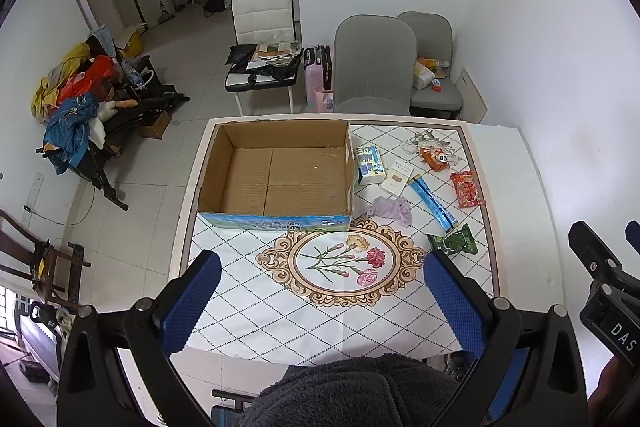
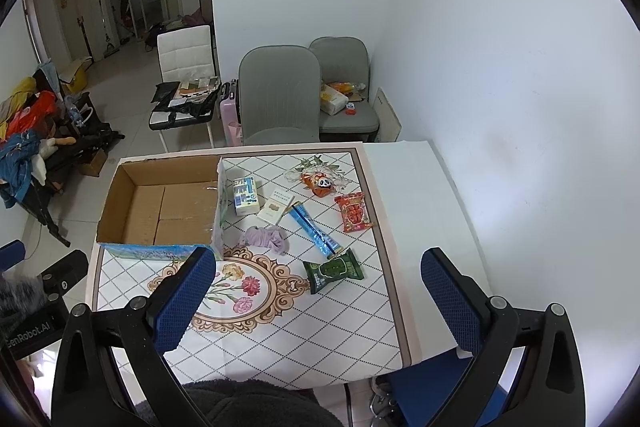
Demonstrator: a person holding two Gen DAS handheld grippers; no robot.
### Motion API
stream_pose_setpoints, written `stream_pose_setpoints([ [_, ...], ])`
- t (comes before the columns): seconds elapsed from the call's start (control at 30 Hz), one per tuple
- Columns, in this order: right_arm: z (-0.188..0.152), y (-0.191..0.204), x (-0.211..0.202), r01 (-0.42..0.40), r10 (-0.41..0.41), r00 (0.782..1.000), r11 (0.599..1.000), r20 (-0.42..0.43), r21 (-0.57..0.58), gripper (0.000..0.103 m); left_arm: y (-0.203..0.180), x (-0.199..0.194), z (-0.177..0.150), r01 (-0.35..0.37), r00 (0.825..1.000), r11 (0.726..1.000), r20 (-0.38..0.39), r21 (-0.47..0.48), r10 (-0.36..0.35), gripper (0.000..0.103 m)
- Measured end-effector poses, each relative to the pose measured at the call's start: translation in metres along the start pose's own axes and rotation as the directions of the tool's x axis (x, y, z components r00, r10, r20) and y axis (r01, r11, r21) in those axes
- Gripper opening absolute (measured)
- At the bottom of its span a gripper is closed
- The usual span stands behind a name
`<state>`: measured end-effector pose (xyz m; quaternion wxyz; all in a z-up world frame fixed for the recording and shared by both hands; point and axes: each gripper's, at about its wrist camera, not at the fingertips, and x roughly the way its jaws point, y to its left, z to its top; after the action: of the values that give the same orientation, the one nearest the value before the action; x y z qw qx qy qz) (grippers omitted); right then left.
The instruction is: Organize soft objects
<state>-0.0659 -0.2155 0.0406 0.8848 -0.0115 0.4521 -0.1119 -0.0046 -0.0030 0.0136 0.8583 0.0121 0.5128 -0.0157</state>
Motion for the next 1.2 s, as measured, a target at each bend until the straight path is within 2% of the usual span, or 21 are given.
stream_pose_setpoints([
  [1.2,0.0064,0.0086,-0.0042,-0.031,0.032,0.999,0.999,0.018,-0.025,0.103,0.0004,-0.0044,-0.0023,-0.004,0.999,1.0,0.037,-0.008,0.004,0.103],
])
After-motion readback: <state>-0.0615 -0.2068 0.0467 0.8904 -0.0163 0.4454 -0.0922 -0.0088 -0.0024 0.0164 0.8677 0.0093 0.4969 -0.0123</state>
